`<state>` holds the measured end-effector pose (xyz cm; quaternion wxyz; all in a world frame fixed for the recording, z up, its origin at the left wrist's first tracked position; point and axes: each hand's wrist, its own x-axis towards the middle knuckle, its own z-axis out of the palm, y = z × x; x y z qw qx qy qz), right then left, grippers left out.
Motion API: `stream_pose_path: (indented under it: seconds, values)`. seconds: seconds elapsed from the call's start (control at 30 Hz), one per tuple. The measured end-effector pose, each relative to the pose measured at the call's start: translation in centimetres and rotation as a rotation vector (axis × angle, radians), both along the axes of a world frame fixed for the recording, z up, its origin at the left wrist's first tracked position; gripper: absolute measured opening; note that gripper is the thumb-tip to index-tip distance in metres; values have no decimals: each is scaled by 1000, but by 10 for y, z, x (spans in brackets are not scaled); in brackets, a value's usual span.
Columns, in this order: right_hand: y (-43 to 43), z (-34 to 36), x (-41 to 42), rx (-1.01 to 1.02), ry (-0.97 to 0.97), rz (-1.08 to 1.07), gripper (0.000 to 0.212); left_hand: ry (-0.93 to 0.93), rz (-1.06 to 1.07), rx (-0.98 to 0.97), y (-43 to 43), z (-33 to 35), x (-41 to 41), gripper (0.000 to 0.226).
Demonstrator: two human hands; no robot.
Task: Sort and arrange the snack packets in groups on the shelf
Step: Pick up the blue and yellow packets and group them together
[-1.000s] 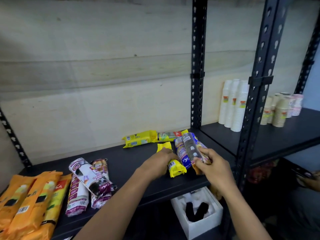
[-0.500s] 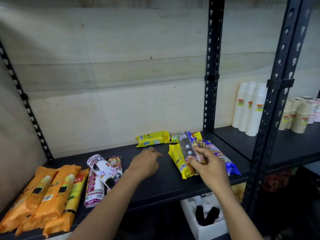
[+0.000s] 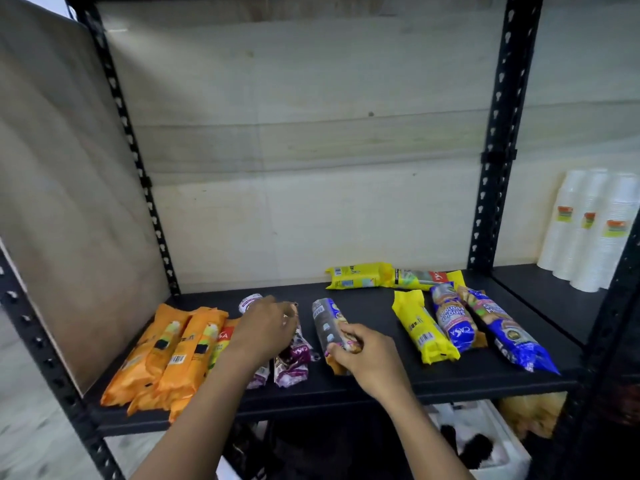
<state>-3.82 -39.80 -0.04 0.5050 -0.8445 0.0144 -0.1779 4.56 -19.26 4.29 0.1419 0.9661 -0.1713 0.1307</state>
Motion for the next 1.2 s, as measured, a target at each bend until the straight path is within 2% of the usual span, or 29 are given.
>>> stream_pose_path:
  seconds: [0.23,0.4,0.7,0.9,0.97,1.2]
  values:
    - [15,-13,12,-99,24,3,54,7,-11,-84,8,-6,-12,31]
    - [15,-14,14,-197,40,5,53,13,-33,-141,7,-15,-12,31]
    - [3,-16,16,-246,39,59,42,-38,-41,-193,6,-24,-12,29]
    - [-2,-7,12,-204,16,49,37,-80,-44,-224,-7,-23,-21,46]
    - [-9,-1,6,-222,-19,18,33,-110,-82,-210,-19,-20,-25,42]
    - [-68,22,-13,-229,-125,-141,19,-40,-208,-234,-85,-11,-33,33]
